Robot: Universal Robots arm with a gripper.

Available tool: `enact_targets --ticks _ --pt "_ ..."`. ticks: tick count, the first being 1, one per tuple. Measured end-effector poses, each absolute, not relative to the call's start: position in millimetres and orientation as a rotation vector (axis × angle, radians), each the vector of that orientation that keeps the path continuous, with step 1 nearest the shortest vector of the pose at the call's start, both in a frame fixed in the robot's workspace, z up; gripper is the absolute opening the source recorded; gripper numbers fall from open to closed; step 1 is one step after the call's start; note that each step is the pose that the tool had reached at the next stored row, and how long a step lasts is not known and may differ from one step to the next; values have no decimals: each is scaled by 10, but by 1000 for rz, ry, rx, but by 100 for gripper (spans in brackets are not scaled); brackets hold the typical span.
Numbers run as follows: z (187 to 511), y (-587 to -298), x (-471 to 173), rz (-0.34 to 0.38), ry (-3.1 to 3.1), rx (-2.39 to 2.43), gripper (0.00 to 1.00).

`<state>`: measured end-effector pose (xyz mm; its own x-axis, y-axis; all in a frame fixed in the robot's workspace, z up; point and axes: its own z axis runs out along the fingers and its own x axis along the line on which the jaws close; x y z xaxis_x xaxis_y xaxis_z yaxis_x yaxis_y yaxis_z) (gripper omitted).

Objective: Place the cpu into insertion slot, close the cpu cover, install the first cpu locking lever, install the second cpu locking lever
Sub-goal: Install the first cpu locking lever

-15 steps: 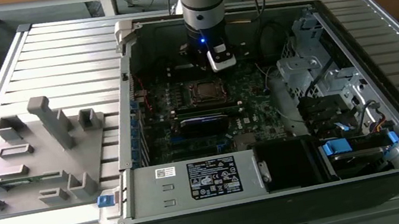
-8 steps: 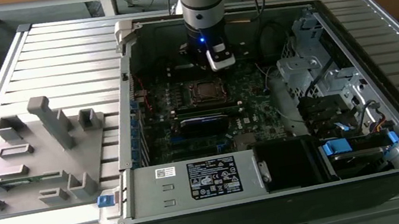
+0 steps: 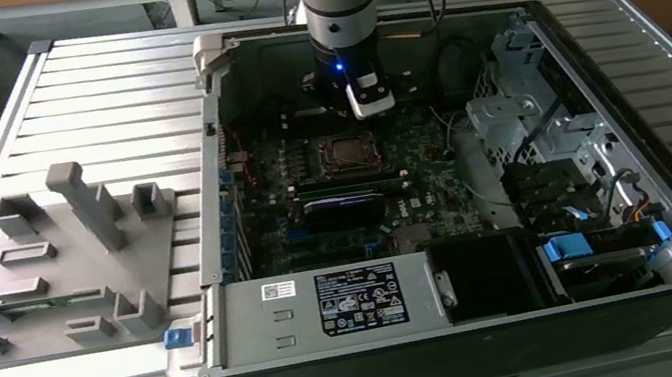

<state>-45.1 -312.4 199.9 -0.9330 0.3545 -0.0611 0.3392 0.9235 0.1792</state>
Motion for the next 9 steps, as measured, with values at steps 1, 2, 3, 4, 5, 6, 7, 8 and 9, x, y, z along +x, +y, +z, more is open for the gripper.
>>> enact_targets --ticks 1,2,3,4,5,6,7,8,9 --pt "1998 -3124 -451 254 2989 540 11" --pt "1996 -3123 -452 254 2988 540 11" --pt "1995 -3123 -452 254 2988 540 11" --pt "1994 -3123 -452 254 2987 539 11" --pt "1994 -3123 -452 254 2987 539 11" --pt "1994 -3123 -452 254 2987 540 11" --pt "1994 -3123 -452 254 2986 539 11" --pt "1992 -3123 -452 254 2985 539 11" --pt "1989 -3123 -453 255 2984 539 11"
